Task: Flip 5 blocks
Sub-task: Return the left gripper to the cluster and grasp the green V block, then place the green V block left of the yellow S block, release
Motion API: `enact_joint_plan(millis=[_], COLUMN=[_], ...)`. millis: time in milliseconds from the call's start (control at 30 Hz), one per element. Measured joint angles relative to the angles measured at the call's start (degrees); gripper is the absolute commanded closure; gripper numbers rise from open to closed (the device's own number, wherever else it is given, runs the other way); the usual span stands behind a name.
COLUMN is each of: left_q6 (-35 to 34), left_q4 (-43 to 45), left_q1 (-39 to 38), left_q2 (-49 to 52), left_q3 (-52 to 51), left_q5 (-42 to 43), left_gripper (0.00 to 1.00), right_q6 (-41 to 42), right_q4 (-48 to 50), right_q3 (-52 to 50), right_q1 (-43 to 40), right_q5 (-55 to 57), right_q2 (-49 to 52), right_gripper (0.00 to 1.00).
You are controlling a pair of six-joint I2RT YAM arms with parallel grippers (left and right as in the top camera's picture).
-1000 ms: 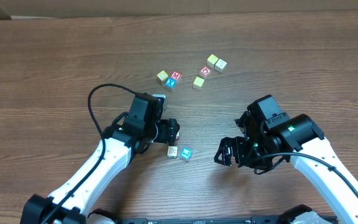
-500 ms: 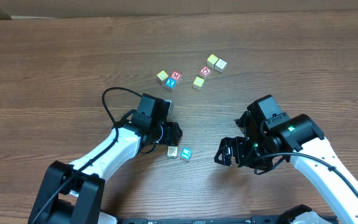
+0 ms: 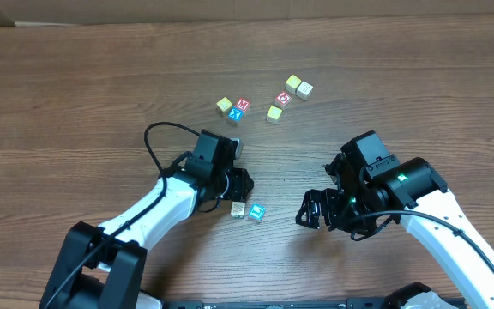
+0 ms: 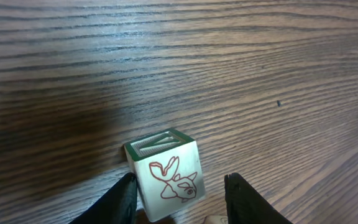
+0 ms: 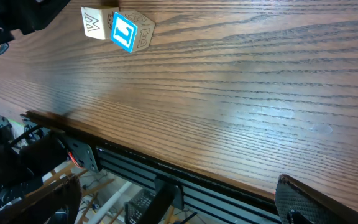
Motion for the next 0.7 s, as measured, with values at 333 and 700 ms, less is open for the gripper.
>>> enact_joint_plan(millis=[333,700], left_q6=[-1.70,-1.68], left_q4=[0.37,-20.87], left_q1=[0.00,0.00], left_q2=[2.69,3.19], left_q3=[0.72,15.17], left_q5=[0.37,-6.27], left_gripper=[0.78,0.90], right_q6=[0.00,0.00], right_q4=[-1.11,-1.38], right_q3=[0.00,0.00], right_q1=[0.00,0.02], right_q5=[-0.02,-0.02], right_q2=[0.00,0.00], right_gripper=[0.00,0.00])
